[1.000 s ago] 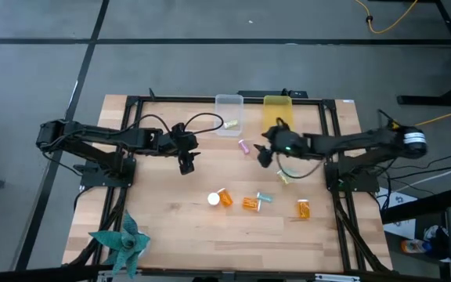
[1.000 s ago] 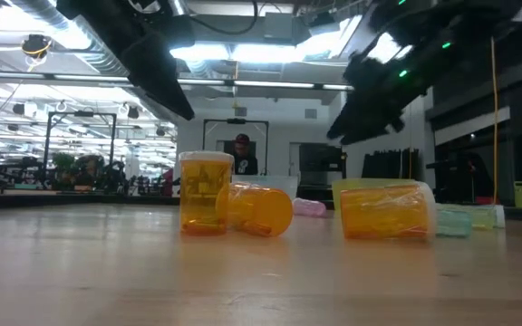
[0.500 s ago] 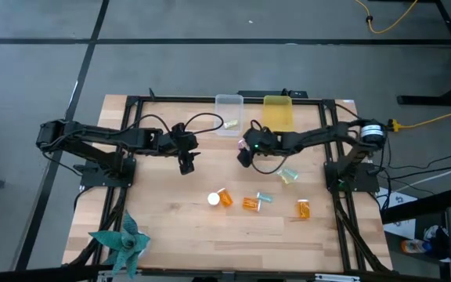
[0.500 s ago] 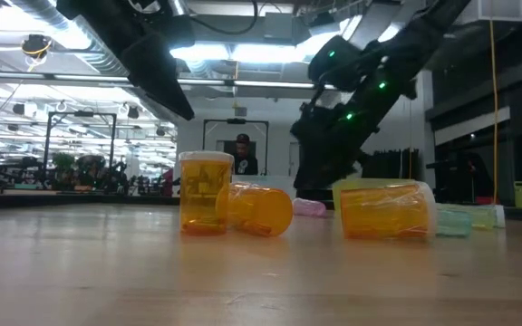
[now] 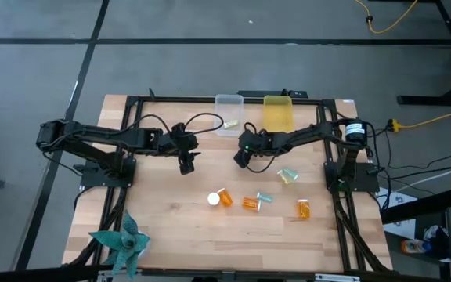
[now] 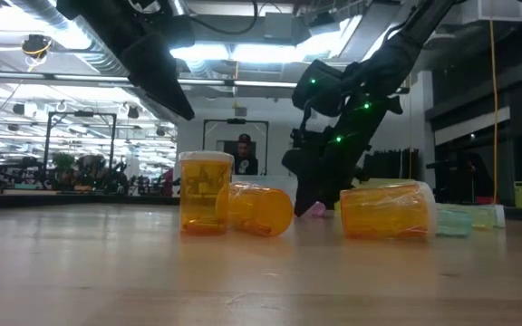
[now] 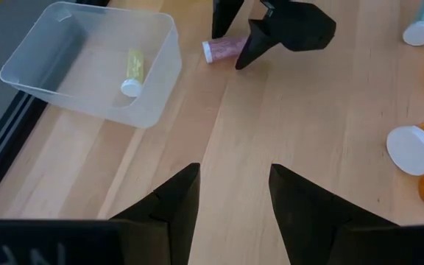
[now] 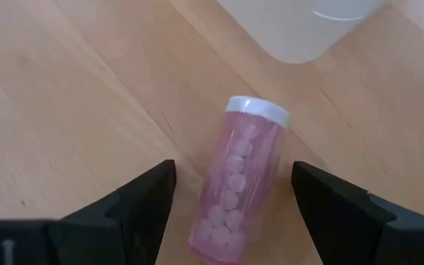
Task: Pick and place medicine bottles into bin by pill shape (circle, oval)
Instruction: Put the small pink pill bottle into the transparent bin
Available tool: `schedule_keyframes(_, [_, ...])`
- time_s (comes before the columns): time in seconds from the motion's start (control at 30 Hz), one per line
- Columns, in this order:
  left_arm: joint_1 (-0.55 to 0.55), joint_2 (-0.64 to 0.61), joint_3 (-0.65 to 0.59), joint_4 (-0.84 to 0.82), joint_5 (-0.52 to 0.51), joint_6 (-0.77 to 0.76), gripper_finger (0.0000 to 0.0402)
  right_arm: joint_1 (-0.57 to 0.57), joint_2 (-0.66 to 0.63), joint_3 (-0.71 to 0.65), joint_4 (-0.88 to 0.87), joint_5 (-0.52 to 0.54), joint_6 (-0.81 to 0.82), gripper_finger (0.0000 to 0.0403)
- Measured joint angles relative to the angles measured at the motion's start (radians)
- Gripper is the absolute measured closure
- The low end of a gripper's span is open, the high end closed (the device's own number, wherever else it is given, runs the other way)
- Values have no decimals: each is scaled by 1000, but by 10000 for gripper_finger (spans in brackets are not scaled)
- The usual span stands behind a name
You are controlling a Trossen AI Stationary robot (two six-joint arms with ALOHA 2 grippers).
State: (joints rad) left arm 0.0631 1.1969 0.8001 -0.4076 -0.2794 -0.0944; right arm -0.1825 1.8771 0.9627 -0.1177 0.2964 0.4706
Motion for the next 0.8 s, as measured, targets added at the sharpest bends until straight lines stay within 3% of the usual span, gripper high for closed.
schedule_keyframes(0.2, [0, 0, 0, 0, 0, 0, 244, 0, -2, 0, -3, -1, 0, 141])
schedule_keyframes(0.6, [0, 0, 0, 0, 0, 0, 244, -2, -4, 0, -2, -86, -65, 278])
schedule_keyframes(0.8, [0, 0, 0, 0, 0, 0, 244, -2, -1, 34, -19, -188, -133, 308])
